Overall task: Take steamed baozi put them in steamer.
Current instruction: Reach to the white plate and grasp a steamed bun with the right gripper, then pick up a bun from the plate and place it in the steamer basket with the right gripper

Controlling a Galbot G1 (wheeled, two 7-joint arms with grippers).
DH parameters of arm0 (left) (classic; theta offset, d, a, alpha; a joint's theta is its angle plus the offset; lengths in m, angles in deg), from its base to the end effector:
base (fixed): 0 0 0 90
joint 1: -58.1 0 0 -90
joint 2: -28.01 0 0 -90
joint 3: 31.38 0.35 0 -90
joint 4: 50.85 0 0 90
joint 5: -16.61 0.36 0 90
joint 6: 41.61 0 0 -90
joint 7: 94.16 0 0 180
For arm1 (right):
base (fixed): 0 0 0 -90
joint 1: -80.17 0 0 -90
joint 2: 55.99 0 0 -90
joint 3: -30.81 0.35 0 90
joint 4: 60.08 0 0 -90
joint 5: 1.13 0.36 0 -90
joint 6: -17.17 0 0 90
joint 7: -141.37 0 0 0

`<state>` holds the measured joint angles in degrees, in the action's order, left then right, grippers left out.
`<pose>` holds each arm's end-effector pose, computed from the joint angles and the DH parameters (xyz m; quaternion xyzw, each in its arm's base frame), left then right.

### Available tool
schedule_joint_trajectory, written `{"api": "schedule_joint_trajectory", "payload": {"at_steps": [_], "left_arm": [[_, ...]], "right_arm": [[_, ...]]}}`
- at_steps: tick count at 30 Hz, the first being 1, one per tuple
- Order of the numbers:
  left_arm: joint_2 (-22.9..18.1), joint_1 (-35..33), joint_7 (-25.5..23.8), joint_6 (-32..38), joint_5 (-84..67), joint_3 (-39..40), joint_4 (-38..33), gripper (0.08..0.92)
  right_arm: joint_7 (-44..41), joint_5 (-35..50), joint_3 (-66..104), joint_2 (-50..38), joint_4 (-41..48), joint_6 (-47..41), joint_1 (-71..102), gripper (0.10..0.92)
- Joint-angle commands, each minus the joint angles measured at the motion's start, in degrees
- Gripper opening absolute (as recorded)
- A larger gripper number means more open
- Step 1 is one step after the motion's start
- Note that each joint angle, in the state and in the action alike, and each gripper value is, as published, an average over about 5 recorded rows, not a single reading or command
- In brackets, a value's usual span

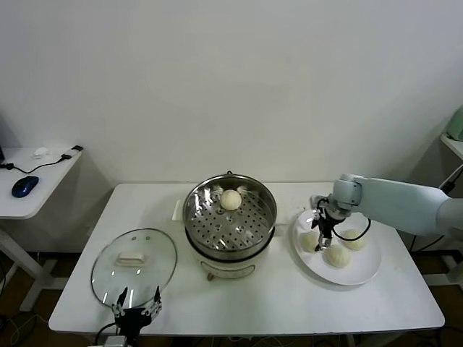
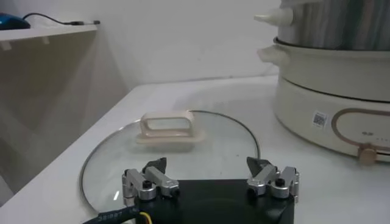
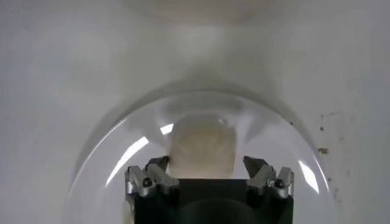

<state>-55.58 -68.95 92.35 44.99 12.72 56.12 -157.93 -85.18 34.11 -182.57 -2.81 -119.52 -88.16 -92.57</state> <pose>0.1291 0.0422 -0.3995 0.0562 -0.9776 -0.0376 0.1993 0.5556 -0.1122 -0.2427 0.4851 -0.5655 0.4711 0.4722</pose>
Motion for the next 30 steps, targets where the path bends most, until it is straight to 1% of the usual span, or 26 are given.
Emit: {"api": "schedule_joint_trajectory", "payload": {"at_steps": [1, 5, 10, 13, 15, 18, 21, 25, 27, 30], "left_arm": [[-0.02, -0.57, 0.08, 0.07, -0.13, 0.01, -0.47, 0.823], [-0.19, -0.95, 0.14, -0.05, -0.08, 0.08, -0.98, 0.823], [-0.30, -1.13, 0.13, -0.49, 0.03, 0.41, -1.87, 0.823], [-0.21, -1.14, 0.11, -0.68, 0.03, 0.58, -2.46, 0.823], [-0.08, -1.09, 0.10, -0.79, 0.02, 0.63, -2.82, 0.823], [0.09, -0.94, 0.05, -1.02, 0.02, 0.70, -3.35, 0.823], [0.16, -0.79, -0.06, -1.24, 0.02, 0.85, -3.94, 0.823], [0.19, -0.74, -0.17, -1.37, 0.03, 1.09, -4.65, 0.823], [0.19, -0.85, -0.22, -1.42, 0.04, 1.11, -4.99, 0.823], [0.20, -1.13, -0.29, -1.46, 0.07, 1.04, -5.53, 0.823]], "right_arm": [[-1.82, -1.23, 2.38, 0.70, 1.77, 0.58, 1.84, 0.698], [-4.12, -1.16, 1.55, -0.34, -1.24, 1.48, -3.06, 0.674], [-10.40, 1.36, -5.58, -0.39, -4.66, 3.68, -18.00, 0.670], [-14.47, 5.76, -10.42, 0.75, -5.76, 5.02, -27.66, 0.670], [-16.37, 10.27, -12.58, 2.35, -6.20, 5.28, -33.83, 0.670], [-17.05, 17.45, -13.95, 5.90, -7.33, 4.15, -41.44, 0.670], [-13.97, 24.06, -13.23, 10.00, -10.76, 1.16, -44.90, 0.670], [-5.31, 30.50, -10.14, 16.07, -17.49, -3.87, -44.34, 0.670], [-1.24, 33.10, -8.71, 18.99, -20.38, -6.10, -42.40, 0.670], [2.94, 34.53, -7.28, 23.32, -21.63, -8.47, -38.02, 0.670]]}}
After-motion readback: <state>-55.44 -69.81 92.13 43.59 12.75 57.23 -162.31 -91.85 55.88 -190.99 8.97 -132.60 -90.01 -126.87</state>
